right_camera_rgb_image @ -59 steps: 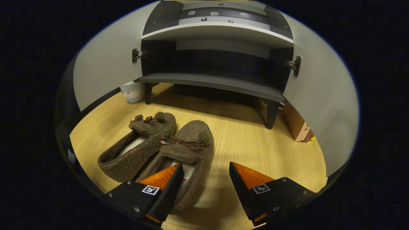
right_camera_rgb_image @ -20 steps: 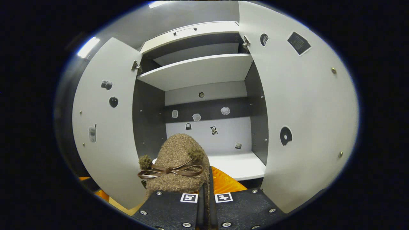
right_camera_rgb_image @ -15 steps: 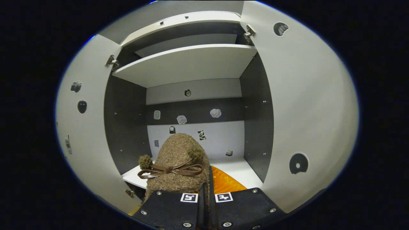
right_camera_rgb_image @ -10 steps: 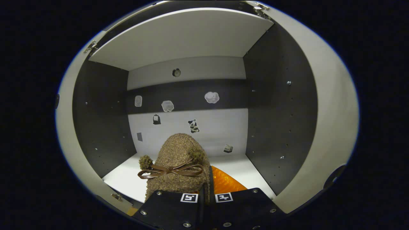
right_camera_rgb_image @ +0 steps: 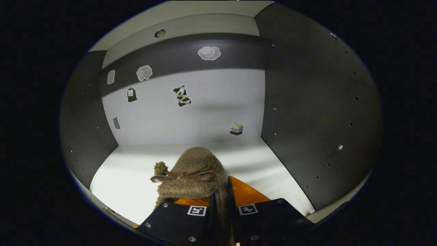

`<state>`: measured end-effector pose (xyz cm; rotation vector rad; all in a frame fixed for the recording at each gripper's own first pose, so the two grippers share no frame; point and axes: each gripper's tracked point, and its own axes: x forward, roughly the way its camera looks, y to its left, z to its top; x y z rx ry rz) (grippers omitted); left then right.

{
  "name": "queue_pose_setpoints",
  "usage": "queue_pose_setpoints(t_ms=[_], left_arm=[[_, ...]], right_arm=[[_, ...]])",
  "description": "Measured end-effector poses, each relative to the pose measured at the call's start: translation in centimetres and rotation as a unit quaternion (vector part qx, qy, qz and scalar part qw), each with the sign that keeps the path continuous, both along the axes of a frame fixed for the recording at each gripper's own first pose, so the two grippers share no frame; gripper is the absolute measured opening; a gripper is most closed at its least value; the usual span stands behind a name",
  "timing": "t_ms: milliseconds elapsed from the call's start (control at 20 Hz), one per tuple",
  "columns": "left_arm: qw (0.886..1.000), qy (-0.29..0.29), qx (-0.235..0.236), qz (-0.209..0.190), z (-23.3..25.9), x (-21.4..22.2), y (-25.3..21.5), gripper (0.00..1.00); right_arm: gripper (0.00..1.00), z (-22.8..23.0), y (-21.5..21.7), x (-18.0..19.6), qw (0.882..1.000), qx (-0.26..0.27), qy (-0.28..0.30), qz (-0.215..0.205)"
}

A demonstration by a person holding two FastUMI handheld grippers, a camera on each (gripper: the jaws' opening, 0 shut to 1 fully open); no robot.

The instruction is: Grab one shoe with the right hand and put it into the shoe cabinet, grab the other shoe with the left hand and put it into the shoe cabinet; then close the right door with the right hand and the left door with the left hand.

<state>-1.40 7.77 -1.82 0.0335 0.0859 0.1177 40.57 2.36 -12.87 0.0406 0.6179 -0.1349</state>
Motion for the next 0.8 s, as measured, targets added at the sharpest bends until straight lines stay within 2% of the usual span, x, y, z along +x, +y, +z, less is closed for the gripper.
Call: queue_pose_setpoints(t_ms=[100,200,300,400,500,650,800], left_arm=[[1.0,0.003,-0.001,0.0,-0.2,0.0,0.0,0.96],[1.0,0.006,-0.002,-0.003,-0.5,0.2,-0.2,0.97],[1.0,0.007,0.0,-0.005,-0.6,0.3,-0.3,0.96],[1.0,0.008,0.001,-0.008,-0.7,0.5,-0.5,0.99],[1.0,0.008,0.0,-0.012,-0.7,0.7,-0.7,0.96],[1.0,0.004,-0.001,-0.019,-0.5,0.6,-1.2,0.96],[1.0,-0.005,-0.001,-0.023,0.0,0.4,-1.5,0.96]], right_arm=[[0.24,0.7,0.0,0.0,1.0,-0.003,-0.008,0.008],[0.36,1.1,0.4,-0.7,1.0,0.006,-0.007,0.02],[0.67,1.8,0.4,-1.4,0.999,0.014,-0.006,0.031],[0.87,2.8,-0.4,-1.9,0.999,0.015,-0.01,0.027],[0.92,3.4,-0.2,-3.0,0.999,0.028,-0.003,0.032],[0.93,5.3,0.5,-4.7,0.998,0.024,-0.012,0.052],[0.93,9.1,2.3,-6.8,0.995,0.027,-0.058,0.081]])
